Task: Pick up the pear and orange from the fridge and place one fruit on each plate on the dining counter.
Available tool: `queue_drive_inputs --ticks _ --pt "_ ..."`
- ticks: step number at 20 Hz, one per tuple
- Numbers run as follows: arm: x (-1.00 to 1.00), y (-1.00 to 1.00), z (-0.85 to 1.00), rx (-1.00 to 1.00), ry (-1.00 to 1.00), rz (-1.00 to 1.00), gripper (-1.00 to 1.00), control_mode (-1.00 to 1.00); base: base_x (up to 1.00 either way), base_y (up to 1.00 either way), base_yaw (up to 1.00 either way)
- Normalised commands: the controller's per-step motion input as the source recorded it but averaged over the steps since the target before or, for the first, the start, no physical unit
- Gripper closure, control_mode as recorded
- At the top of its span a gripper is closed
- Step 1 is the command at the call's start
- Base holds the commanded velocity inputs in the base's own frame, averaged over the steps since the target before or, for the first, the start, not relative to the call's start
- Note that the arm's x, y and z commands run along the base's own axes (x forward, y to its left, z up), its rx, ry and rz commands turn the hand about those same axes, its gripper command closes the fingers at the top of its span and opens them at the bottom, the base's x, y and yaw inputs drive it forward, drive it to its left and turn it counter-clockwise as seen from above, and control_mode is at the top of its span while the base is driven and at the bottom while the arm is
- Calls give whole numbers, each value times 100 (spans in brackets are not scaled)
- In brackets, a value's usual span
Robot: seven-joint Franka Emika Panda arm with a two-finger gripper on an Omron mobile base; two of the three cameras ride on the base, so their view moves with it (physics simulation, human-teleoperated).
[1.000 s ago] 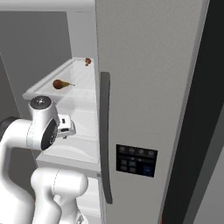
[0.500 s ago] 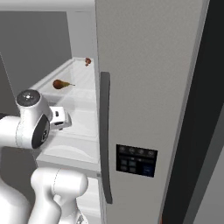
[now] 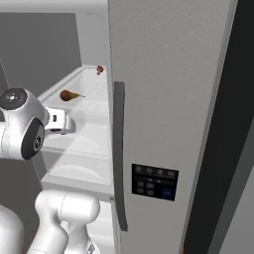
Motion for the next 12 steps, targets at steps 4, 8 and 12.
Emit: queue_drive_inputs --ticks 4,8,12 --pt "-1 18 36 13 -16 -30 -100 -100 0 0 0" --pt "0 5 36 15 -16 -27 -100 -100 0 0 0" --pt "5 0 52 15 2 -26 -100 -100 0 0 0"
